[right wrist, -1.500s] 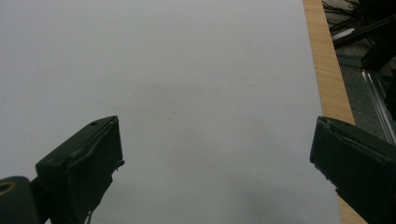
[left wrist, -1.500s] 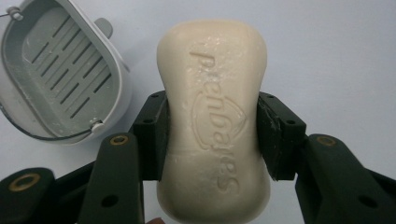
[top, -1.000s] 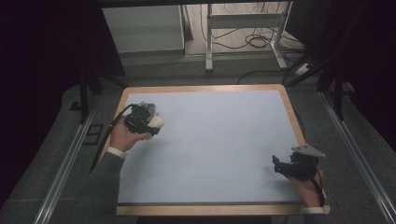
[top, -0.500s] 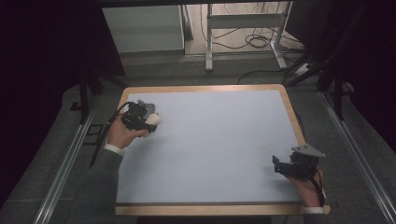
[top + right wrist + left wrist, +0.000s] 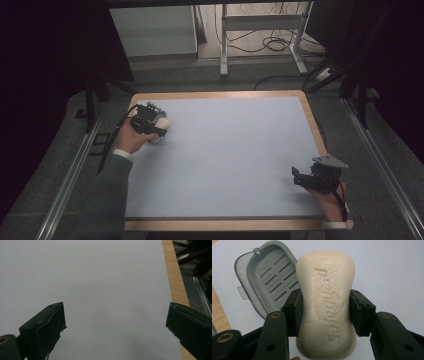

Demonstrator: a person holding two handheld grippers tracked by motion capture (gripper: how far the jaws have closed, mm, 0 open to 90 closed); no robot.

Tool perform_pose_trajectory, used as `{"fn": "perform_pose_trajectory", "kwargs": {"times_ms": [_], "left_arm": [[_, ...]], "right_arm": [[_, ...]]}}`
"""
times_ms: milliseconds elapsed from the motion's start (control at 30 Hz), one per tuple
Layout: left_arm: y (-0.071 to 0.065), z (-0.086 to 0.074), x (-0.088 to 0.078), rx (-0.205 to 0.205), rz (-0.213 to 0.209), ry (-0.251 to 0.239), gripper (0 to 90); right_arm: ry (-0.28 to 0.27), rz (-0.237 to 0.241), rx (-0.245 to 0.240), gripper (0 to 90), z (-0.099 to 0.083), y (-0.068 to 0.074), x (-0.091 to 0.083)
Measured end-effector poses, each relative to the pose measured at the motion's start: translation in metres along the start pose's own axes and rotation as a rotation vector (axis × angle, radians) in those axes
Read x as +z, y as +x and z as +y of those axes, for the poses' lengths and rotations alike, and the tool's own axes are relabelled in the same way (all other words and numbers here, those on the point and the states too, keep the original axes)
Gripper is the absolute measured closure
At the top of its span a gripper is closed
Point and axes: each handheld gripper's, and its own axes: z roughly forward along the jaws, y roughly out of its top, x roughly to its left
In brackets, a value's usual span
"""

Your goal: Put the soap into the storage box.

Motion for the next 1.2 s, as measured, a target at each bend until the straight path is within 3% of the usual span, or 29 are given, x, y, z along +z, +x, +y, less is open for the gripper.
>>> {"fn": "perform_pose_trajectory", "kwargs": {"times_ms": [767, 1200], "left_arm": [[0.020, 0.009, 0.015, -0.084, -0.003, -0.001, 49.7], [0.037, 0.012, 0.025, -0.162, 0.015, 0.003, 49.6]], "right_arm": [[-0.005, -0.009, 0.003, 2.5, 0.000, -0.002, -0.001], [-0.002, -0.010, 0.004, 2.5, 0.000, -0.002, -0.001]]}}
